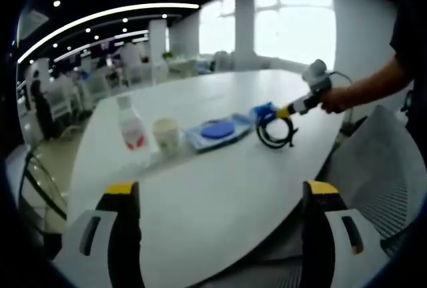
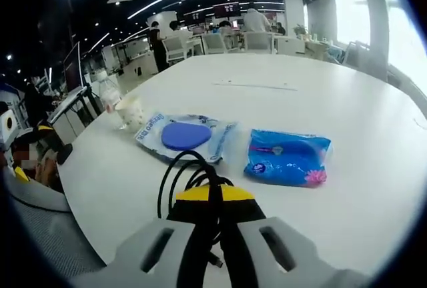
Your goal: Arrange the tabletop items into an orderly group along one side of the table until the central work area is clear of visible clutter.
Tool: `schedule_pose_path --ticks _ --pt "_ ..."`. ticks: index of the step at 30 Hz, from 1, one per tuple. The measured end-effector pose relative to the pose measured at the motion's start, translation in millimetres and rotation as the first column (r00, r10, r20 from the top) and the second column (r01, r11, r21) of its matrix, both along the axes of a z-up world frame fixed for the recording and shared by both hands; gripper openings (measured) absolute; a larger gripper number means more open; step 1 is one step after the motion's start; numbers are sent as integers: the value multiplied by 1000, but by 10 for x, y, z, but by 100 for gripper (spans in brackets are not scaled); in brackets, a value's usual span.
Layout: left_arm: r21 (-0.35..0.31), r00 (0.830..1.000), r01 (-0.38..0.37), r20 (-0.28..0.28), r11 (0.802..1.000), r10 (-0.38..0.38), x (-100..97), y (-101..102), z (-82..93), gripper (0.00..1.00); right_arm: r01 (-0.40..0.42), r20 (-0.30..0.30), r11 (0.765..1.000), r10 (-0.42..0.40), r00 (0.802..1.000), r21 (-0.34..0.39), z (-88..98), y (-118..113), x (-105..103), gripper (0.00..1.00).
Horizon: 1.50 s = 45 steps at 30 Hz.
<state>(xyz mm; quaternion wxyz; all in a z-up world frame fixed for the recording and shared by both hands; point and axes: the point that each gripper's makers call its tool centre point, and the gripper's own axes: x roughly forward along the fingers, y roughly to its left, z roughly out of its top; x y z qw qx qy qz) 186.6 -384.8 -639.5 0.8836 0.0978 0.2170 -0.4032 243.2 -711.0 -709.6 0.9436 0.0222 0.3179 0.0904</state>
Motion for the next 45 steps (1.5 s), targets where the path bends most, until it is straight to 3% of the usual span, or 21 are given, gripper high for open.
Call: schedule_pose_path --ticks 16,25,36,40,45 --pt "6 1000 -2 -7 1000 3 -6 13 -18 97 78 -87 996 -81 993 -37 -298 -219 7 1" --pt "6 1000 -3 -11 1000 3 -3 20 -26 97 123 -120 992 -125 985 -23 -422 -270 -14 1" --pt "10 1000 1 -14 1000 -1 -5 14 -33 97 139 -123 989 -143 982 -43 -467 -325 -1 1" --pt "8 1000 3 -14 1000 -2 -6 6 -31 97 102 -96 994 -105 990 -35 -431 -289 14 2" --pt "6 1000 2 -15 1000 -2 -6 1 -30 97 75 -54 997 -77 996 -34 -330 -243 21 17"
